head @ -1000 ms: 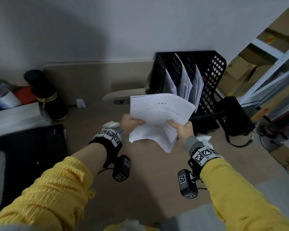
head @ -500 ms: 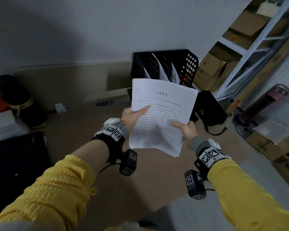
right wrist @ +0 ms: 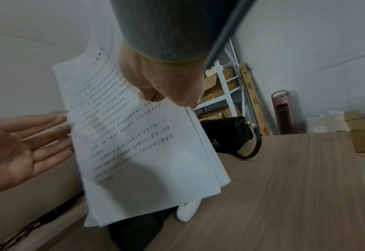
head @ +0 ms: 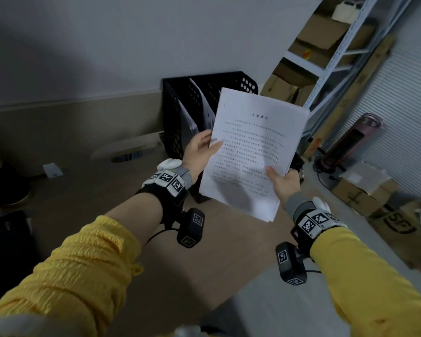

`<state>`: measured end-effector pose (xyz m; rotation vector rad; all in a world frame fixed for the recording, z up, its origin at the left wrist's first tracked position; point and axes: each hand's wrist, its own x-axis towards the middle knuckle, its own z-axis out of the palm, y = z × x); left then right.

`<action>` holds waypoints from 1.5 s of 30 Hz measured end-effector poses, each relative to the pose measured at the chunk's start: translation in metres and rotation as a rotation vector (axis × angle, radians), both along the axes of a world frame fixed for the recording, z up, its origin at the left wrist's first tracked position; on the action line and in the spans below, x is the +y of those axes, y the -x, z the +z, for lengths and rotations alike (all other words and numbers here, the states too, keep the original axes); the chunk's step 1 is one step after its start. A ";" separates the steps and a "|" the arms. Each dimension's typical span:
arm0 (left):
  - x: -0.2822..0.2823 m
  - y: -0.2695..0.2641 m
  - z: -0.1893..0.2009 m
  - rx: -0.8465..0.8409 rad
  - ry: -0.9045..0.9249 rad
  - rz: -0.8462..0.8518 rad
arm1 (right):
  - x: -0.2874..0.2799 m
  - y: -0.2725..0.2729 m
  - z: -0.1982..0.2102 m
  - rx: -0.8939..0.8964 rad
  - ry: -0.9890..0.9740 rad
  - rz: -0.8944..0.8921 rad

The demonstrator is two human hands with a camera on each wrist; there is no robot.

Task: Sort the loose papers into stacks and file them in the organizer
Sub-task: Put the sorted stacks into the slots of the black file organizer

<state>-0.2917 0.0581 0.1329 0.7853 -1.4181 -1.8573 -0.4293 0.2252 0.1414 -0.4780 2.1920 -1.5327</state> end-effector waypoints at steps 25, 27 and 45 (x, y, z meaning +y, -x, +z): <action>-0.046 0.040 -0.010 -0.182 0.053 0.004 | -0.134 0.116 0.046 0.465 -0.159 -0.141; -0.049 0.038 -0.009 -0.189 0.049 -0.031 | -0.152 0.123 0.038 0.447 -0.189 -0.123; -0.052 0.031 -0.014 -0.128 -0.049 -0.044 | -0.178 0.125 -0.037 0.170 -0.529 0.140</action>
